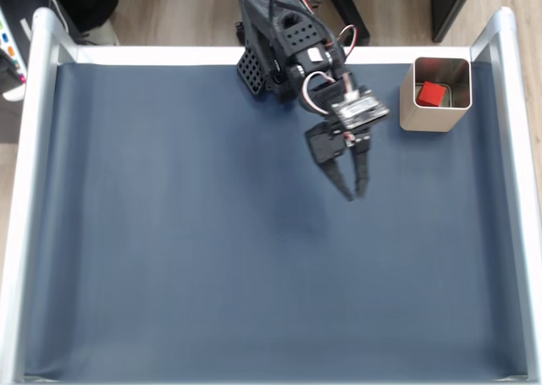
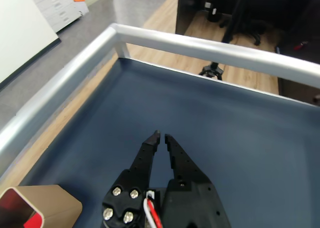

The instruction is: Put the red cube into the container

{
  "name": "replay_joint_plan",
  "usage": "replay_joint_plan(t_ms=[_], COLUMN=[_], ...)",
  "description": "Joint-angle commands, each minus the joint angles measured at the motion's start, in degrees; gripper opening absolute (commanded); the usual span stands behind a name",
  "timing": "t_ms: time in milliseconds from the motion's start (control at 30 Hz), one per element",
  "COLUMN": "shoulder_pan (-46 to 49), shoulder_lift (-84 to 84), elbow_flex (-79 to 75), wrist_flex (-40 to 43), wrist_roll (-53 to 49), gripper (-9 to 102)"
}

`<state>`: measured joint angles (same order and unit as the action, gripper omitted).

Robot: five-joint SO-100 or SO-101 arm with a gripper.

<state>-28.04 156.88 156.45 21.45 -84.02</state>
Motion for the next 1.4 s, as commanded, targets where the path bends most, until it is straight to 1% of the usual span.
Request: replay_joint_plan(t_ms=[0, 267, 367, 633, 767, 967, 1100, 1200, 1367], shoulder_pan=[3.8, 14.2, 18.2, 23.4, 25.1, 25.8, 25.8, 25.8, 25.8], shoulder_lift=[4.8, 20.6, 25.5, 35.3, 35.3, 35.3, 35.3, 35.3, 35.3], elbow_flex=[3.4, 18.9, 22.5, 22.9, 22.9, 22.9, 22.9, 22.9, 22.9], wrist_flex=[-1.4, -0.3, 1.8, 20.8, 25.7, 36.5, 41.7, 45.4, 48.3], wrist_roll=[0.5, -0.6, -1.1, 1.3, 2.3, 0.2, -1.4, -5.5, -6.6], gripper=[0, 0, 0, 0, 0, 0, 0, 0, 0])
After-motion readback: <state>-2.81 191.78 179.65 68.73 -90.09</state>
